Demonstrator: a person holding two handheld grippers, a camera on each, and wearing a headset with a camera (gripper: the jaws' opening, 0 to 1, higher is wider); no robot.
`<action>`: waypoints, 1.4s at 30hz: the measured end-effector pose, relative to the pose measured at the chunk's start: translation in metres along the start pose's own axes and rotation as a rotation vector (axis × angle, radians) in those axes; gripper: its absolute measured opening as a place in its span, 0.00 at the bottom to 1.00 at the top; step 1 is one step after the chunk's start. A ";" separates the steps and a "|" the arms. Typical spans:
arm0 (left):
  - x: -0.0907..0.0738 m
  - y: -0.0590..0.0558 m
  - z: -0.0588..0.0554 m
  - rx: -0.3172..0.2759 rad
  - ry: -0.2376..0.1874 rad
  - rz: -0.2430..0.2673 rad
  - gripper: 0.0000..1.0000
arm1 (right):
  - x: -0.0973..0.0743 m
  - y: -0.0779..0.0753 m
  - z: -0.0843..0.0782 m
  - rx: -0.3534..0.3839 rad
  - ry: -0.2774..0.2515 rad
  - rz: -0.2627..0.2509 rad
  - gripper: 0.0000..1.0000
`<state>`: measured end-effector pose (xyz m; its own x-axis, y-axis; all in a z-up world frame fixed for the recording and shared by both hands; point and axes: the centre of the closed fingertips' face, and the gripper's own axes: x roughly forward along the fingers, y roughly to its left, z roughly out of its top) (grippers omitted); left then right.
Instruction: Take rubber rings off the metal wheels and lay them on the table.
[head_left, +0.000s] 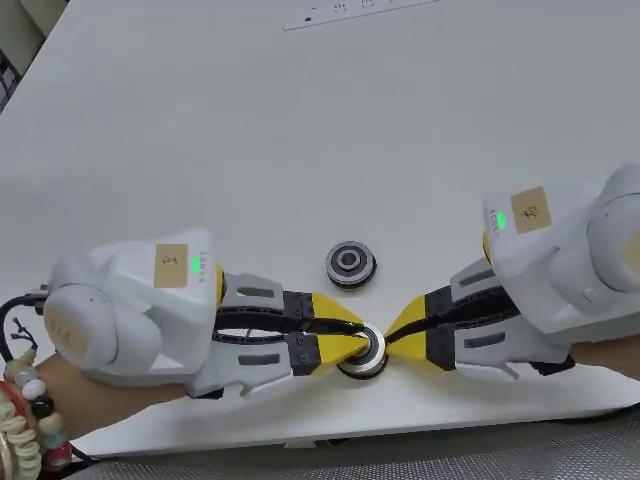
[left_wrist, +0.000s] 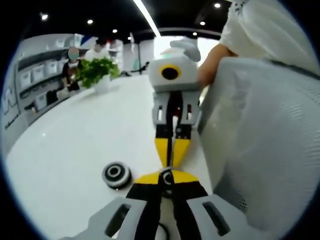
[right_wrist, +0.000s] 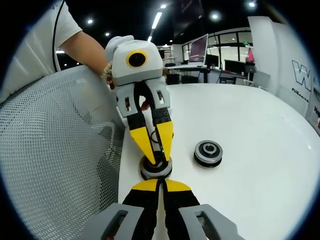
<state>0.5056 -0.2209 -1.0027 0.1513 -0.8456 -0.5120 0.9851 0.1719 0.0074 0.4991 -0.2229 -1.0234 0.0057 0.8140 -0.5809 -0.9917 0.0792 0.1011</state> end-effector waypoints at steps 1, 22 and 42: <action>0.000 0.000 0.000 0.001 0.002 0.002 0.10 | 0.000 0.000 0.000 0.016 -0.002 -0.002 0.00; 0.002 -0.012 0.000 0.027 0.033 -0.023 0.14 | -0.002 -0.004 -0.002 0.185 -0.031 0.004 0.00; 0.003 -0.004 -0.001 0.045 -0.012 -0.021 0.14 | -0.004 -0.010 -0.003 0.495 -0.064 0.020 0.00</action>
<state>0.5024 -0.2231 -1.0051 0.1309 -0.8548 -0.5022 0.9908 0.1310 0.0354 0.5089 -0.2287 -1.0239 0.0103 0.8509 -0.5252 -0.8121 0.3136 0.4921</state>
